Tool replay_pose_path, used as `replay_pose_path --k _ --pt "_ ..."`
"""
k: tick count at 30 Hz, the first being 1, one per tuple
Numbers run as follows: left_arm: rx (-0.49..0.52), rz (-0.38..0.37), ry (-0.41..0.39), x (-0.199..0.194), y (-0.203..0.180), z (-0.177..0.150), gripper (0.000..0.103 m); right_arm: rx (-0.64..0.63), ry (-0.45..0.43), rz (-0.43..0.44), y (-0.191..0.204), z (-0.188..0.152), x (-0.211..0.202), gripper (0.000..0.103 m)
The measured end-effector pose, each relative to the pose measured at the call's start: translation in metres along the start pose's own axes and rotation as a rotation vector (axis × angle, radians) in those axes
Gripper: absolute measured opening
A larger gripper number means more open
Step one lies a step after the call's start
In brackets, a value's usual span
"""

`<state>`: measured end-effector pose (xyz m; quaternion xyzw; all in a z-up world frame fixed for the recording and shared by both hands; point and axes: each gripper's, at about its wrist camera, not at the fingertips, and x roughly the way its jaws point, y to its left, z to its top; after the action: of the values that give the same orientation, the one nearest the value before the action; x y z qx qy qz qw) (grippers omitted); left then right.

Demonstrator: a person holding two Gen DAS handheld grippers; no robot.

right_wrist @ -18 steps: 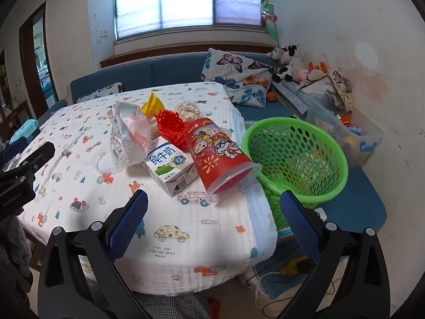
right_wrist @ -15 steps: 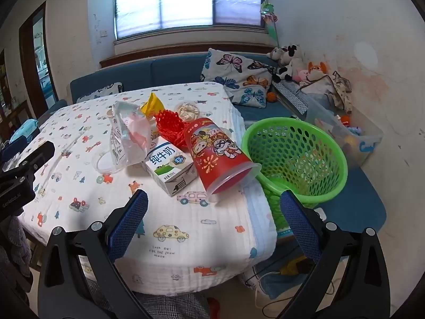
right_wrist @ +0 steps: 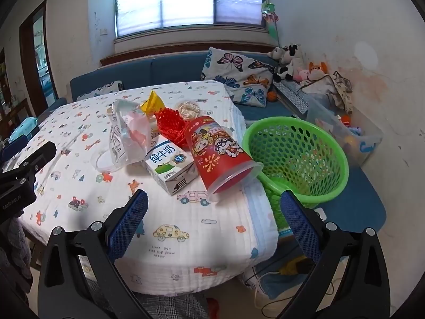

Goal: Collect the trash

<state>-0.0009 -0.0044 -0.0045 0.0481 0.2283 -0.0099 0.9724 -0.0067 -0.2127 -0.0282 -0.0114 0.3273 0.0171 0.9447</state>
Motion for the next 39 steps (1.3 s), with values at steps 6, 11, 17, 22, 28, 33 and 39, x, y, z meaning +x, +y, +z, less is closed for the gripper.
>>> replay_pose_path --k 6,11,17,22,28,33,39 --pt "-0.001 -0.002 0.003 0.000 0.000 -0.002 0.097 -0.001 0.000 0.001 0.000 0.000 0.000 0.099" --pt "0.000 -0.003 0.009 0.004 0.000 -0.001 0.097 -0.001 0.001 -0.001 0.000 0.000 0.001 0.099" --pt "-0.010 0.000 0.011 0.006 0.002 -0.002 0.097 -0.001 0.003 0.000 0.001 0.000 0.003 0.099" --pt "-0.012 -0.002 0.012 0.007 0.003 -0.001 0.097 -0.001 0.004 0.000 0.000 0.000 0.002 0.099" --pt "-0.013 -0.001 0.015 0.007 0.003 -0.002 0.097 -0.001 0.007 -0.001 0.000 0.000 0.004 0.099" --pt "-0.014 -0.005 0.022 0.009 0.004 0.000 0.097 0.001 0.016 -0.001 -0.003 -0.001 0.009 0.099" --pt "-0.016 -0.005 0.024 0.011 0.004 0.000 0.097 -0.001 0.016 -0.002 -0.002 0.000 0.009 0.099"
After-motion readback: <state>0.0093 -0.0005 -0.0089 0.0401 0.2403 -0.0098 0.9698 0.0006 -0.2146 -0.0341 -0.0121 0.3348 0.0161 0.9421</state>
